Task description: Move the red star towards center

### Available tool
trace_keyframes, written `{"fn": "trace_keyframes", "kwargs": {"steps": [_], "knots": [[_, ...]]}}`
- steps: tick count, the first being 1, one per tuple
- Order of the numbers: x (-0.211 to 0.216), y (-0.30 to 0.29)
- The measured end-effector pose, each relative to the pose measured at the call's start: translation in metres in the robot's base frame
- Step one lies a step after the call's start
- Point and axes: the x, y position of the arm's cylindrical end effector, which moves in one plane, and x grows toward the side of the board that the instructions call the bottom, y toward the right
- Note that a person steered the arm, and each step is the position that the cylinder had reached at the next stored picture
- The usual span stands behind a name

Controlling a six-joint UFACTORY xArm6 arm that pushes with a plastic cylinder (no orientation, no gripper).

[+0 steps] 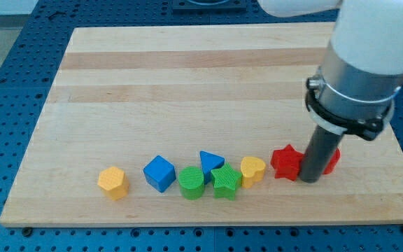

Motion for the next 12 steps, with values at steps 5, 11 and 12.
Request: {"fn": "trace_keyframes", "kwargs": {"steps": [5,11,12], "knots": [[-0.107,-0.108],[-0.088,-0.152],[-0.108,-0.152]]}}
